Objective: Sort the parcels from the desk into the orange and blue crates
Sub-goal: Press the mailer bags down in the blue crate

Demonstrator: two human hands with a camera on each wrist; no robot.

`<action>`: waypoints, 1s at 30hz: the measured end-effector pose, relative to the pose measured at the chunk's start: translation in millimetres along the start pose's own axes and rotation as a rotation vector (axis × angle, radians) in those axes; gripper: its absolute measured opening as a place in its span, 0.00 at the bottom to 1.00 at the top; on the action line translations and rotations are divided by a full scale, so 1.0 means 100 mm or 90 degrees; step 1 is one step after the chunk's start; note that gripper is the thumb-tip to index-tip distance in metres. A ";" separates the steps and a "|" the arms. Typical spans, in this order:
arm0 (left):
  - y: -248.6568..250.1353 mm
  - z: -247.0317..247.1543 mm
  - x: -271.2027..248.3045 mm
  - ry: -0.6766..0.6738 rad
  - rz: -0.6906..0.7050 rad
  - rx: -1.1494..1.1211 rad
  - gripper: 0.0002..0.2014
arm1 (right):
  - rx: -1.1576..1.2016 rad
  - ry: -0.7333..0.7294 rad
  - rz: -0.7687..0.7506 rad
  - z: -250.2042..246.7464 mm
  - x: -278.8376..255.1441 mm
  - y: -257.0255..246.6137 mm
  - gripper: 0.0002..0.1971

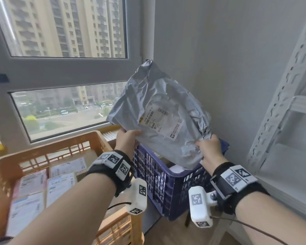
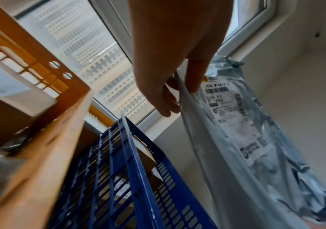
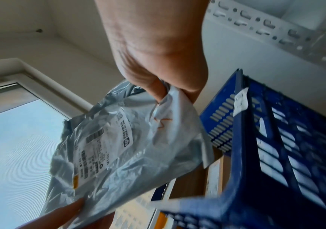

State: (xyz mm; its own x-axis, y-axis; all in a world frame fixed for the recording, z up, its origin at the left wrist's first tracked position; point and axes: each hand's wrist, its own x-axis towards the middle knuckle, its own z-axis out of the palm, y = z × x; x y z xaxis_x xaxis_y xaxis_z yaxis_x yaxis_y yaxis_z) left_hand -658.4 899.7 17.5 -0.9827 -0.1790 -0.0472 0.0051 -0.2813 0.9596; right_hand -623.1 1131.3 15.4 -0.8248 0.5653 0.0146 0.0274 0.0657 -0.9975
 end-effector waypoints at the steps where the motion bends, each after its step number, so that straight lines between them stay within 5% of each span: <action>1: -0.01 0.06 0.09 0.017 0.009 0.012 0.16 | -0.030 0.022 -0.008 -0.04 0.12 -0.01 0.12; 3: 0.01 0.18 0.27 0.053 0.007 -0.030 0.20 | -0.050 0.063 -0.019 -0.11 0.36 -0.01 0.12; 6: -0.01 0.35 0.62 0.121 0.029 -0.010 0.43 | -0.051 0.108 -0.048 -0.17 0.74 -0.05 0.16; 8: 0.00 0.44 0.84 0.167 0.052 0.040 0.50 | -0.080 0.116 -0.074 -0.22 1.02 -0.08 0.20; 11: 0.01 0.61 1.14 0.146 0.080 0.102 0.58 | -0.190 0.120 -0.121 -0.26 1.42 -0.14 0.20; 17: 0.08 1.25 1.46 -0.023 0.174 0.344 0.48 | -0.439 -0.030 -0.143 -0.11 2.07 -0.13 0.17; 25: -0.40 1.62 1.50 -0.375 -0.005 1.057 0.34 | -0.674 -0.332 -0.052 0.13 2.51 0.24 0.13; 30: -0.68 1.64 1.50 -0.427 -0.159 1.171 0.38 | -1.006 -0.588 -0.103 0.26 2.60 0.34 0.13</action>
State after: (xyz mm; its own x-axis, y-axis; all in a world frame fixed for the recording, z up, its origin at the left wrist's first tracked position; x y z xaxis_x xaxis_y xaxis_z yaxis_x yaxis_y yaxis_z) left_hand -836.9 1046.1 -9.6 -0.8333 0.1498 -0.5322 0.1475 0.9879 0.0471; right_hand -851.6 1259.1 -17.0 -0.8683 -0.0680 -0.4913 -0.0825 0.9966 0.0079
